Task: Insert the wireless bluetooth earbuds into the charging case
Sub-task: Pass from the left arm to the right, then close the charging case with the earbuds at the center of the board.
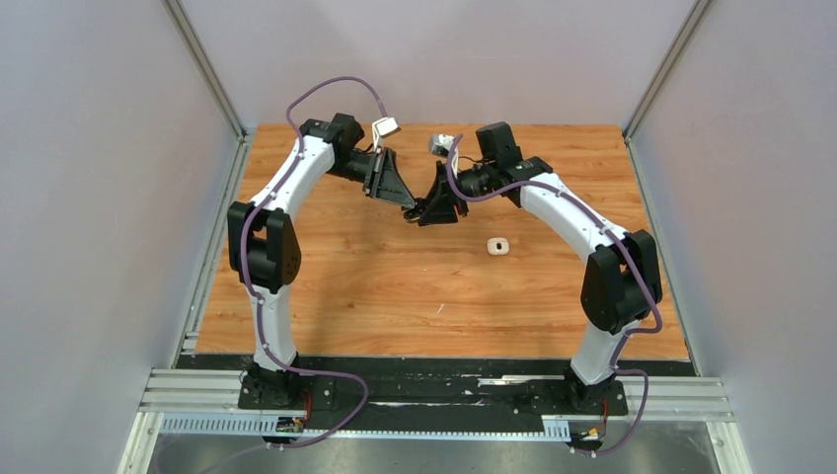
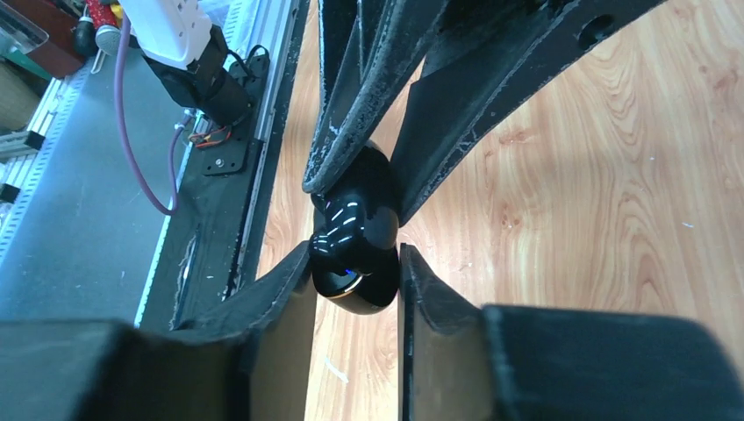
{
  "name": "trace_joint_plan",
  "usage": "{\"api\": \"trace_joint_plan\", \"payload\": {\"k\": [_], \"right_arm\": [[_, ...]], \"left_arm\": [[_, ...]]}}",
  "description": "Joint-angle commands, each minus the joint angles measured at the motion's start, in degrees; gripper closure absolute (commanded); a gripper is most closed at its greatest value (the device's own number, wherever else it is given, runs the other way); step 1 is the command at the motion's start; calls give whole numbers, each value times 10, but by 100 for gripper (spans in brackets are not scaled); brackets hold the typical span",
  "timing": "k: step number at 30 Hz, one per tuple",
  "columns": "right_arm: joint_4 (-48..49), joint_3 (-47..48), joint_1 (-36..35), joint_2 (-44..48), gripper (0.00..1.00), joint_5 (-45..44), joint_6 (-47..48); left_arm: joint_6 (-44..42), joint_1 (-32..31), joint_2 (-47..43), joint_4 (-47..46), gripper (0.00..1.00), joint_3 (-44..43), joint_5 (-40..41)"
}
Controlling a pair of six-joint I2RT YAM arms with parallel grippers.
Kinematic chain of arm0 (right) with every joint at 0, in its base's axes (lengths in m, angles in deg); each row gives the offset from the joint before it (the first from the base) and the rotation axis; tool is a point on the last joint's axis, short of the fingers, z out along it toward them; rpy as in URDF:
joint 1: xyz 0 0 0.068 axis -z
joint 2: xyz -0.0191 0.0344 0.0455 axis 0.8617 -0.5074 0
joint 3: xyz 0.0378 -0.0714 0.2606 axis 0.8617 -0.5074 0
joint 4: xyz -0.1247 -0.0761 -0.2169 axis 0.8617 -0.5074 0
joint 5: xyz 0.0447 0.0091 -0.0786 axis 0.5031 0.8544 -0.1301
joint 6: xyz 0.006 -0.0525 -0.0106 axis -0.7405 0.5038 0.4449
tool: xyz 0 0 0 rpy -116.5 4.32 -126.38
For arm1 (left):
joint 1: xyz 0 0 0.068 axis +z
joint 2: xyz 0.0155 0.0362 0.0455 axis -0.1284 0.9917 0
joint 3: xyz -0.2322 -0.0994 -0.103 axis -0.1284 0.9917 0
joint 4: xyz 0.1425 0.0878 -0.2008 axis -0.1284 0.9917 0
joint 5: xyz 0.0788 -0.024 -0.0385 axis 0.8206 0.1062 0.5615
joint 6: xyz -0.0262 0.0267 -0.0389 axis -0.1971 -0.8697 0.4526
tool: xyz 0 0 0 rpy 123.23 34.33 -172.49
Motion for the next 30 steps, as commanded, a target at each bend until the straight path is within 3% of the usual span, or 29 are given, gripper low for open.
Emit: {"api": "trace_joint_plan", "payload": {"k": [1,3,8,12,18,23,28,30], "right_arm": [[35,17,0,2,76,1,-21],[46,9,1,6,84,-9,-40],[85,-10,4,8,88,-29,-113],[146,-26,10,-3,88,-43,-240],[215,-55,16,-19,84,-40,-372],[218,-82,27,-32,84,-60,-392],[214,-103,59,-66,79,-71,-410],[200,-113,71,-88,79,-95,-413]], "left_arm": [[45,1,-6,-33,100,-8,-24],[56,1,-10,-42,100,-9,-11],[26,1,-37,-35,69,-11,45],[11,-10,-80,-57,51,0,104],[136,-35,-180,-283,32,123,243],[169,-36,-213,-363,29,161,334],[185,-28,-252,-406,28,190,509],[220,-11,-274,-444,27,221,523]]}}
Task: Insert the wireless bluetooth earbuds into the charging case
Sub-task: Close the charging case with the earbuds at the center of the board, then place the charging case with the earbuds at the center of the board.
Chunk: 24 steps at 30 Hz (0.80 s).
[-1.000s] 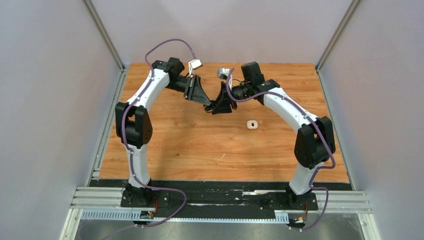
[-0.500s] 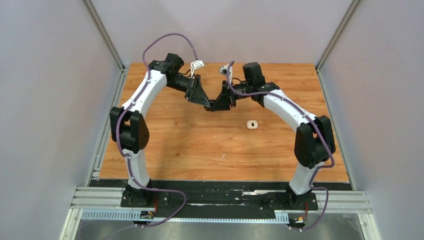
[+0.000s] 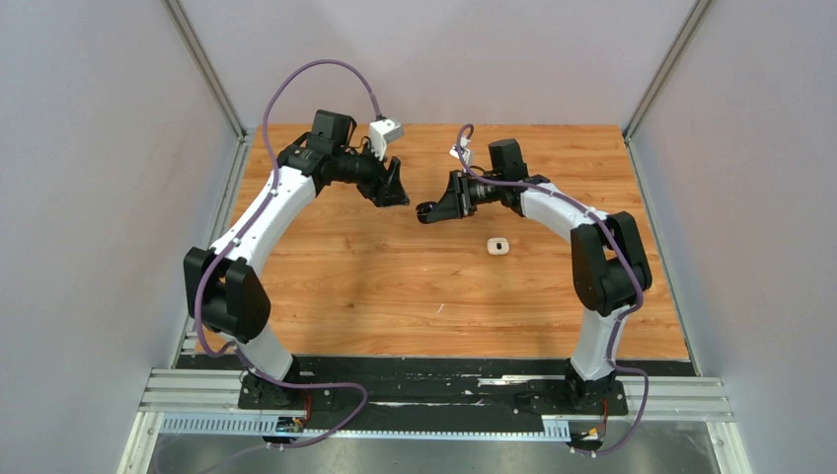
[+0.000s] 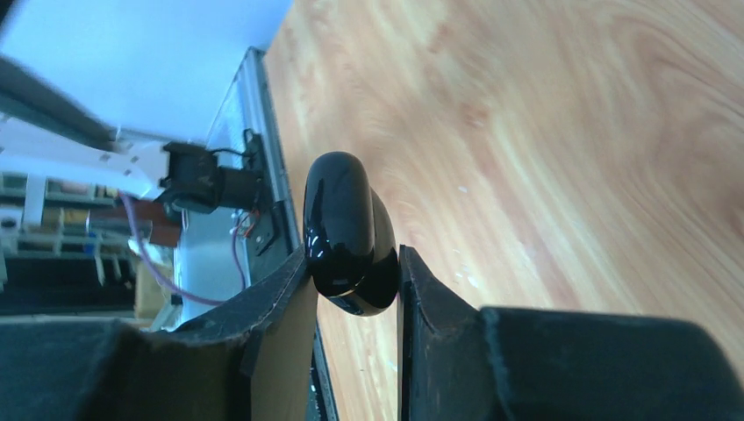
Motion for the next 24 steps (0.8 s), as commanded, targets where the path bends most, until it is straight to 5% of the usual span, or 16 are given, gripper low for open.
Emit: {"api": "trace_joint_plan", "payload": {"k": [1,9,14,19,21,24], "right_arm": [[-5,-24,33,-45,80,-52,-33],[-21,-35,64,-122,81,-76,-61],[-59,-30,71,-168,71,-121,-84],[-119,-32,85,-155,32,-239,-94],[-160,-24,95,-130,6,-290,-82],[-221,2,111,-89,0,-343,-72]], "left_arm": [[84,29,-74,-107,27,52,106],[170,59,-76,-133,27,137,60],[233,59,-57,-174,27,174,45],[222,59,-45,-141,27,152,46],[218,59,-44,-125,27,143,48],[202,59,-38,-108,27,127,57]]}}
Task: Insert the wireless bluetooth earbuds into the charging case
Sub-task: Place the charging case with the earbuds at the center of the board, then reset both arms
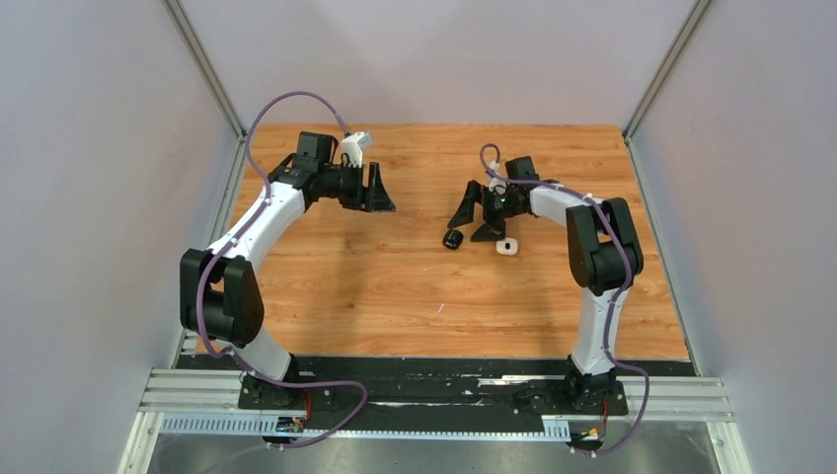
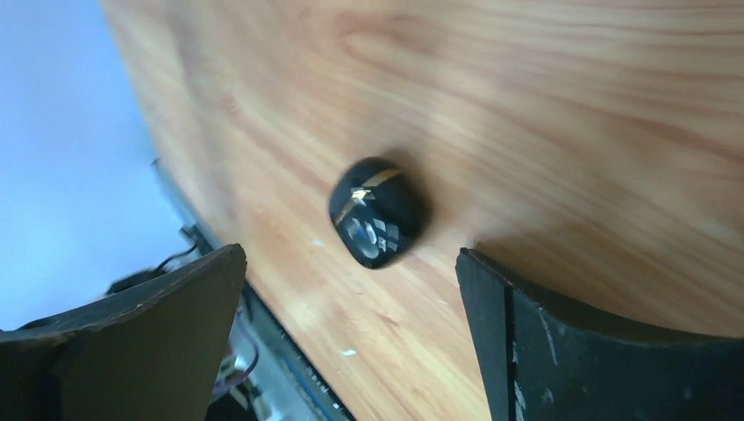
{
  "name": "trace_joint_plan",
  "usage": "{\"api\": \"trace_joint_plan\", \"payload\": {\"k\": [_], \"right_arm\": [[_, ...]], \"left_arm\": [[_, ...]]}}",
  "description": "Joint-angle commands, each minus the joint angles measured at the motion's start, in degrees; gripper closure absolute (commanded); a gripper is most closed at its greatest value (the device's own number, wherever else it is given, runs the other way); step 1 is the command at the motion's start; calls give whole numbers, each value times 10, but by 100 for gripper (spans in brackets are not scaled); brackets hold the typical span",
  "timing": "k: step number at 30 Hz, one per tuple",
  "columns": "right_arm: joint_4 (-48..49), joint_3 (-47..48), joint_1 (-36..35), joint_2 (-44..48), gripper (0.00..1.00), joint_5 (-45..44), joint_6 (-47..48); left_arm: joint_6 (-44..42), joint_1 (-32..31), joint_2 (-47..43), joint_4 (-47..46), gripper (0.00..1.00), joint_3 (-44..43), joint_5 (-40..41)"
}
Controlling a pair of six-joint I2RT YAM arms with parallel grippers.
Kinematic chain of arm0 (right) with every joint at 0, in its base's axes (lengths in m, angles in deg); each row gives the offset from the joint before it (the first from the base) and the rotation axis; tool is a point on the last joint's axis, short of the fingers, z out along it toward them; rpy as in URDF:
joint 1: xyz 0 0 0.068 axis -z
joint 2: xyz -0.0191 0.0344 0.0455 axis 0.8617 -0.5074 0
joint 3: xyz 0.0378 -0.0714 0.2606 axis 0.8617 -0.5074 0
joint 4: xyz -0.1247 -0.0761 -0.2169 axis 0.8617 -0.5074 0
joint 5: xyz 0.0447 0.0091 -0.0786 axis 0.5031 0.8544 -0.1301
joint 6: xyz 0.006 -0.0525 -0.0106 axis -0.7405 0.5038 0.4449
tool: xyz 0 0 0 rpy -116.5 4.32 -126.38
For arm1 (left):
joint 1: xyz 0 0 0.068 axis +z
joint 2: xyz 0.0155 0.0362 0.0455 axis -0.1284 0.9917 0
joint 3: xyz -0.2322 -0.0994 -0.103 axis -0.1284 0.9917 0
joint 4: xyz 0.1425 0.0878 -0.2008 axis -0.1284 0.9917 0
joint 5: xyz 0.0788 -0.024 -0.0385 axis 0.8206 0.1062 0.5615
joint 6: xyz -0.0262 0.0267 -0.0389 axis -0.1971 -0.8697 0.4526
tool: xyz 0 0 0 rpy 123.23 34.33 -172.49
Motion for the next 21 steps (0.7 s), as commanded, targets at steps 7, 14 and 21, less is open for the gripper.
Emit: {"api": "trace_joint_plan", "payload": {"k": [7,14,21], "right_arm": [[-100,75,55,79,0,-95,32],[-74,113,74,183,0,-244,61],[-30,57,80,277,0,-398,99]], "left_arm": [[-64,0,25,32,27,-59,14],[-116,14,-27,46,0,-59,133],[-135,17,-110,-53,0,27,257]]}}
